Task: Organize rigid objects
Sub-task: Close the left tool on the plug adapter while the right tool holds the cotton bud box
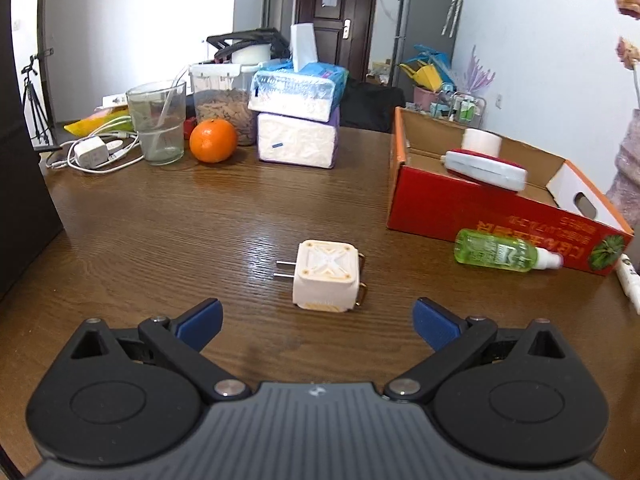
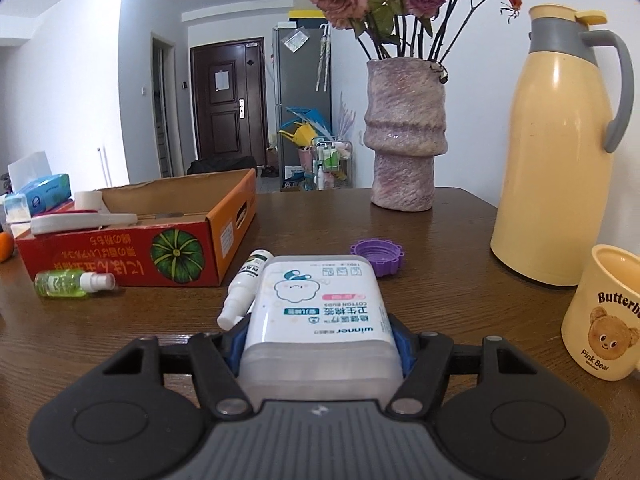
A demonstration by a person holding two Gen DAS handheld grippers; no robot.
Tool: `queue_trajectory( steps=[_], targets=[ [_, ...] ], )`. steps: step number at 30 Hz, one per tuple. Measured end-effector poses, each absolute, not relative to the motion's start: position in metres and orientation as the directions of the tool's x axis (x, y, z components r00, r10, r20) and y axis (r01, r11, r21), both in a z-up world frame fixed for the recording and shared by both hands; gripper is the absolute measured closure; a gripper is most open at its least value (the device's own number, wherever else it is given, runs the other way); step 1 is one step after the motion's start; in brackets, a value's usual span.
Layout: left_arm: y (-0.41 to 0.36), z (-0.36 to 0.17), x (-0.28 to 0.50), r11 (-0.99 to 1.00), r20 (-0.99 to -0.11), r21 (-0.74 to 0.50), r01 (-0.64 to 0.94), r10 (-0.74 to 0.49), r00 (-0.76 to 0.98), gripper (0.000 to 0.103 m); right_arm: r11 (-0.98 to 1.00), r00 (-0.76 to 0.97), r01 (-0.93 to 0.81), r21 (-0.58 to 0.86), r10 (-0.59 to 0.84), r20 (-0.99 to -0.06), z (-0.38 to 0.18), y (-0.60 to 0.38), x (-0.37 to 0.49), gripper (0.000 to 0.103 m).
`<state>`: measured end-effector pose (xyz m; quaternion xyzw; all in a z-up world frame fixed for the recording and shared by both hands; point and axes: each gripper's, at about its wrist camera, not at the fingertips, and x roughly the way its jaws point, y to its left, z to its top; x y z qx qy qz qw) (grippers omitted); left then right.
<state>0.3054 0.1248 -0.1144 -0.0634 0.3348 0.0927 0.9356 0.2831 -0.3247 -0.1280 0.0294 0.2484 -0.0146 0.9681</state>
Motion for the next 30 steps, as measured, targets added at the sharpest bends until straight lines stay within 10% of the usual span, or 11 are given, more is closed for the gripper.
queue_trajectory(
  steps=[17,22,30],
  targets=[
    [0.126,-0.140,0.369,0.963,-0.660,0.026,-0.268,0.218,0.719,0.005,0.994,0.892,0.095,0.062,-0.057,-0.448,-0.127,-0.318,0.274,0.038],
    [0.128,-0.145,0.373,0.971,-0.671,-0.002,-0.238,0.176,0.720,0.037,0.993,0.894,0.096,0.069,-0.055,-0.446,-0.127,-0.314,0.272,0.038],
    [0.128,-0.144,0.369,0.973,-0.658,-0.011,-0.229,0.166,0.735,0.037,0.995,0.897,0.084,0.060,-0.049,-0.439,-0.128,-0.305,0.270,0.038]
  ],
)
